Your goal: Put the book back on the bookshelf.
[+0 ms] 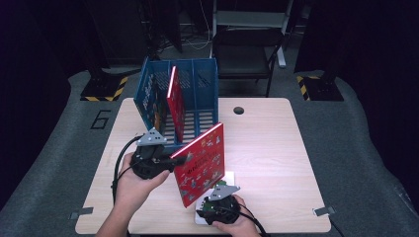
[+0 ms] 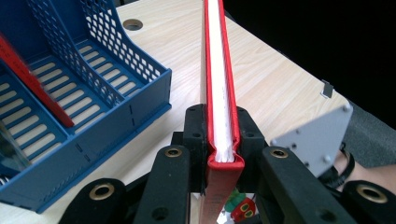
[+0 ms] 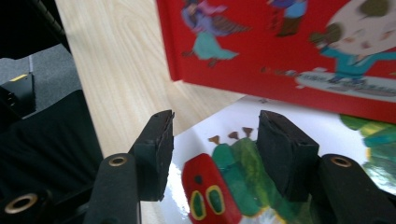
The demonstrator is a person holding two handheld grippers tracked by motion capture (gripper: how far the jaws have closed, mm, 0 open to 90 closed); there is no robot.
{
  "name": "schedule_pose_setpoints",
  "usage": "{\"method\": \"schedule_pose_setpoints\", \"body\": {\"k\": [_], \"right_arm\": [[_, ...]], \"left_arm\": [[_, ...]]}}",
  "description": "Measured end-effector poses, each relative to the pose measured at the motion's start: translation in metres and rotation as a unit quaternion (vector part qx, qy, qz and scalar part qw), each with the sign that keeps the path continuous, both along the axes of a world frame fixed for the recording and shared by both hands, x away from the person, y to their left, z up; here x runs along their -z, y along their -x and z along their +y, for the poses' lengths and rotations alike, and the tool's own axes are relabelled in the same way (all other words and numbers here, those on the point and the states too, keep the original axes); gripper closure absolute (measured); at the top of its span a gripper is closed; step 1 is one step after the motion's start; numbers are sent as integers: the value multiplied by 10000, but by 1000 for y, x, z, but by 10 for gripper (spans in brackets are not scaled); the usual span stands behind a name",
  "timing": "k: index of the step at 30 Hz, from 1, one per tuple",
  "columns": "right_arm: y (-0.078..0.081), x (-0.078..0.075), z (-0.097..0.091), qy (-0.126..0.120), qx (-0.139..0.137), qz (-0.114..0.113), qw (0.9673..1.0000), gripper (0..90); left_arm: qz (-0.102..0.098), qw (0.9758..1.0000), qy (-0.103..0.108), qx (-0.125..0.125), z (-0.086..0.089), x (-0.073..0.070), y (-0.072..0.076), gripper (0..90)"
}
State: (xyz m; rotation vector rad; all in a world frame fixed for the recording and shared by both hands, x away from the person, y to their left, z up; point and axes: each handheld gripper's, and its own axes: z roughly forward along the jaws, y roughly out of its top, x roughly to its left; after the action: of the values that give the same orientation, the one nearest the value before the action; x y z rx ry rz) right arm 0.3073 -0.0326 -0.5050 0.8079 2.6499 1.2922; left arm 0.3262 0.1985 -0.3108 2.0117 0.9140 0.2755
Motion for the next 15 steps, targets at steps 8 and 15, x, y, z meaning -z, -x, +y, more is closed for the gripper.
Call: {"method": "schedule_pose_setpoints", "body": {"k": [8, 15], "right_arm": [[-4, 0, -4, -58, 97, -34, 9999, 458], [-4, 2, -3, 23, 77, -60, 10000, 459]], "left_arm": [[40, 10000, -6, 31, 0, 2, 1, 782], [138, 9999, -2, 49, -2, 7, -1, 768]]}}
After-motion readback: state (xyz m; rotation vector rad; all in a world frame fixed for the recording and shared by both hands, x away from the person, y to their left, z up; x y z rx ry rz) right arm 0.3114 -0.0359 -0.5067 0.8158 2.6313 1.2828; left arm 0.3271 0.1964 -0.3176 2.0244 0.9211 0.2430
